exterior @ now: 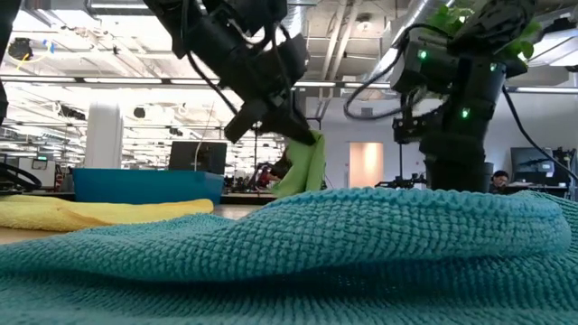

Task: Fold microfiber towels
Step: Fold the green towel

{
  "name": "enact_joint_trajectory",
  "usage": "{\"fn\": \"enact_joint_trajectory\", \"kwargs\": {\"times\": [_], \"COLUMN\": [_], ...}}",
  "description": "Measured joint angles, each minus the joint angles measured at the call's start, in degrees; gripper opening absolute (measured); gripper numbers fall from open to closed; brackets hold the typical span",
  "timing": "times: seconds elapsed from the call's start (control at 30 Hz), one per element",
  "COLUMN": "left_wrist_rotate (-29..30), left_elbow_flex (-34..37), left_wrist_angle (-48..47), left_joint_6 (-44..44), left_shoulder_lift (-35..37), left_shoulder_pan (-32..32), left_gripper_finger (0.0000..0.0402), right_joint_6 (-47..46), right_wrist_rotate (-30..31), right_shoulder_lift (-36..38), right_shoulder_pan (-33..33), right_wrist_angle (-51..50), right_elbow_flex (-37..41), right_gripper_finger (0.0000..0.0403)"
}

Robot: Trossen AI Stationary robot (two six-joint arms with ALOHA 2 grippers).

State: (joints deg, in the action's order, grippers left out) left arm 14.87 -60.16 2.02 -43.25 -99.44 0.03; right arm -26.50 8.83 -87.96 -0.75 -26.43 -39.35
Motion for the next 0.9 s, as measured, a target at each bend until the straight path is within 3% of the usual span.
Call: {"fn": "enact_joint_trajectory", "kwargs": {"times": [0.43, 0.7, 0.9], "left_wrist_rotate": [-7.5, -8.7, -9.3], "left_elbow_flex": [-2.4, -2.4, -3.2], "left_wrist_angle": [1.2, 2.3, 5.3], "left_joint_6": [-4.1, -2.7, -1.3], "left_shoulder_lift": [0.0, -0.4, -3.3], "left_shoulder_pan": [0.2, 1.0, 1.7], "left_gripper_finger": [0.0000, 0.0000, 0.0000], "right_joint_6": [0.9, 3.1, 3.1], "right_wrist_rotate": [0.6, 0.5, 5.0], "right_shoulder_lift": [-1.3, 5.3, 11.9], "right_shoulder_pan": [-1.0, -3.5, -5.9], "right_wrist_angle": [3.4, 3.1, -0.2], "right_elbow_flex": [-0.5, -1.8, -2.0], "right_gripper_finger": [0.0118, 0.0118, 0.0118]}}
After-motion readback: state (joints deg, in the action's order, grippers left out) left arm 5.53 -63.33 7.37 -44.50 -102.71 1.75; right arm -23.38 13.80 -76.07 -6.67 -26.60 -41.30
